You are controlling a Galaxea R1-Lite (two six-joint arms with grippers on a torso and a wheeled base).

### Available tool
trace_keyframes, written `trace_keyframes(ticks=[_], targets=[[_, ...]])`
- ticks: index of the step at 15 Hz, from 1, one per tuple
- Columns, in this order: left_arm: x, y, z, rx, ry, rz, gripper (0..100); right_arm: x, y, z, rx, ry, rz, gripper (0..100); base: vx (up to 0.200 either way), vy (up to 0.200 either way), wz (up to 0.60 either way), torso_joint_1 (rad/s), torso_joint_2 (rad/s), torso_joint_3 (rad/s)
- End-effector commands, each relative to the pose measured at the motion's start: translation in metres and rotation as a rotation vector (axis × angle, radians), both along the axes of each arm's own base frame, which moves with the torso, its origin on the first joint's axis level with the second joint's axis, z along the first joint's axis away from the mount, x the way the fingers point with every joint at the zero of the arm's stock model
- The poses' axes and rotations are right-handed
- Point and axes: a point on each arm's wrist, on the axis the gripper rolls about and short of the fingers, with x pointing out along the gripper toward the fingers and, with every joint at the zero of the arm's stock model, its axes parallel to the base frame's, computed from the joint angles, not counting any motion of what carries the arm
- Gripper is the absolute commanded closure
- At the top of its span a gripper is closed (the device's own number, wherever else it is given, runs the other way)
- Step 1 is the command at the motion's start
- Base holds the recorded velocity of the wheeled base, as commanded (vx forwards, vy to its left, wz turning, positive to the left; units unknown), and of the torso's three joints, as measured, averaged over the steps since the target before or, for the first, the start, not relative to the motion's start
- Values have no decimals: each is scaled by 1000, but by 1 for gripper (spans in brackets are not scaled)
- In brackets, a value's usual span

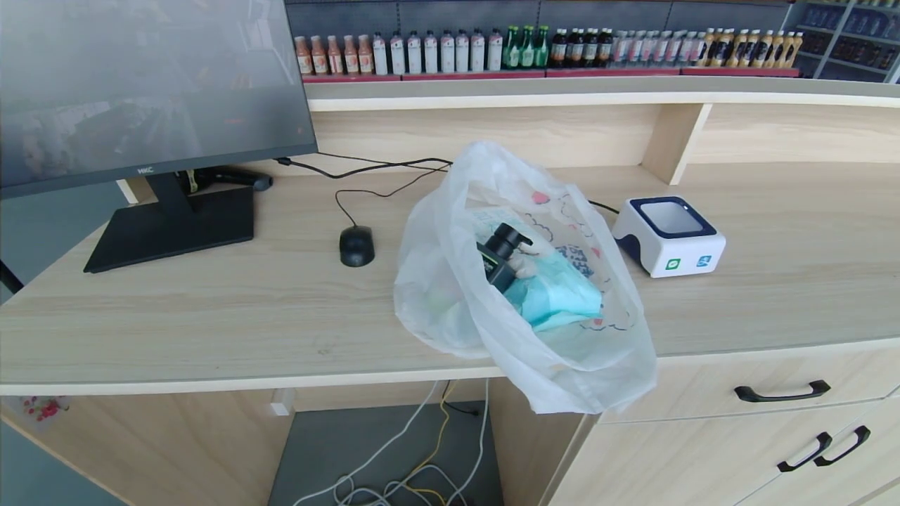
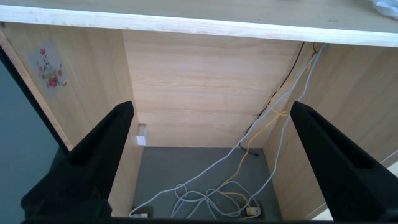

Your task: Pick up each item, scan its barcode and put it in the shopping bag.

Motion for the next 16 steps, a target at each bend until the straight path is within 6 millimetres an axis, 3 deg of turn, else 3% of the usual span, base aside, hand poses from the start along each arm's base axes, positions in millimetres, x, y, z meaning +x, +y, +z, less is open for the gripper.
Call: trace_keyframes(ticks=[1, 7, 10, 16], targets=[[0, 0, 0, 0, 0, 1, 0, -21, -19, -13, 19, -53, -52, 0, 0, 0, 0, 0, 0, 0], [0, 0, 0, -2, 0, 1, 0, -11, -21, -16, -60, 32, -628, 0, 0, 0, 0, 0, 0, 0], [0, 0, 0, -2, 0, 1, 0, -19, -23, -16, -9, -56, -813, 0, 0, 0, 0, 0, 0, 0], [0, 0, 0, -3, 0, 1, 0, -44, -23, -19, 138, -347, -867, 0, 0, 0, 0, 0, 0, 0]])
